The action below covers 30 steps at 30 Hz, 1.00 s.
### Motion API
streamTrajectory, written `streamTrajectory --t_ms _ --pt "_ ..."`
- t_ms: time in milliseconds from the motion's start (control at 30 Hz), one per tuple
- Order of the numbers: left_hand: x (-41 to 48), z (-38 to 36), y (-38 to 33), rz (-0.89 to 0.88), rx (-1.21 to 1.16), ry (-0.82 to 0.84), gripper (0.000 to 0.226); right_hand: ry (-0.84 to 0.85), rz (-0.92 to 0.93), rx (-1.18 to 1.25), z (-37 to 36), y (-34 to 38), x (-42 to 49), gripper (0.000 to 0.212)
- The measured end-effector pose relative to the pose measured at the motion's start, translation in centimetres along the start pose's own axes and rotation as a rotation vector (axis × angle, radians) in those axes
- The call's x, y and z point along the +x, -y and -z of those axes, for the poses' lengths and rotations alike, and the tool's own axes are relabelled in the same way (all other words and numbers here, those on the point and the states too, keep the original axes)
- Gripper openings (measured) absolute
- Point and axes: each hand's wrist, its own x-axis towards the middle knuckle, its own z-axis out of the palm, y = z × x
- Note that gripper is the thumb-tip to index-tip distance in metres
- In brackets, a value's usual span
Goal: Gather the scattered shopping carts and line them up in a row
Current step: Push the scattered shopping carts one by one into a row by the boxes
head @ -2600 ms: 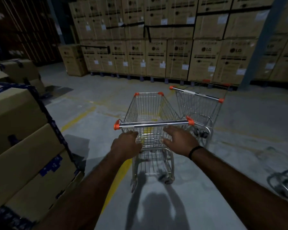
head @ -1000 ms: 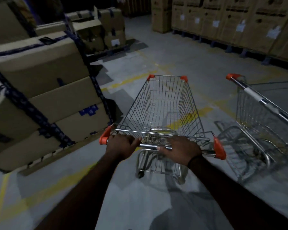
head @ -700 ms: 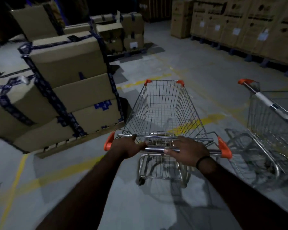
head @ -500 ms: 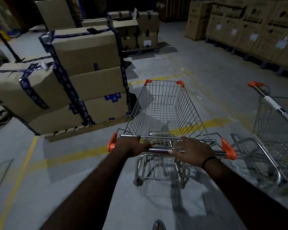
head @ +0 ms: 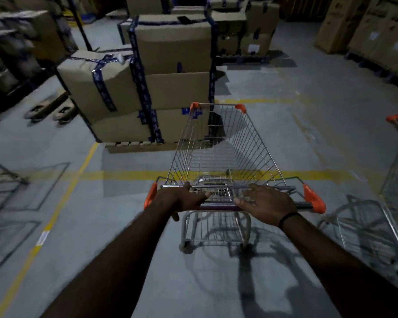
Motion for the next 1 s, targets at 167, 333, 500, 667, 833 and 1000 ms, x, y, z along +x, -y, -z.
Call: streamTrajectory --t_ms 167,333,500,667,833,1000 --pt "-1.9 -2.0 1.9 0.096 -0.101 -0.041 0.106 0.01 0.128 -0.034 0.3 1.3 -0.2 0.125" --pt "-3.9 -3.7 3.0 0.22 -0.173 -0.071 0.101 0.025 0.262 -0.032 0.3 2.4 0.1 0.118" --pt "-5.3 -6.2 5.7 0.356 -0.239 -0.154 0.107 0.055 0.404 -0.051 0.7 4.4 -0.2 0.084" --pt "-8.2 -8.5 7.3 0.456 -0.26 -0.253 0.1 0.096 0.515 -0.072 0.1 6.7 0.8 0.089" --pt "-11.3 -10.2 9.1 0.553 -0.316 -0.279 0.099 0.109 0.655 -0.11 -0.4 10.0 1.0 0.088" --pt "-14.7 -12.2 11.7 0.658 -0.365 -0.367 0.095 0.143 0.73 -0.113 -1.3 14.3 0.4 0.092"
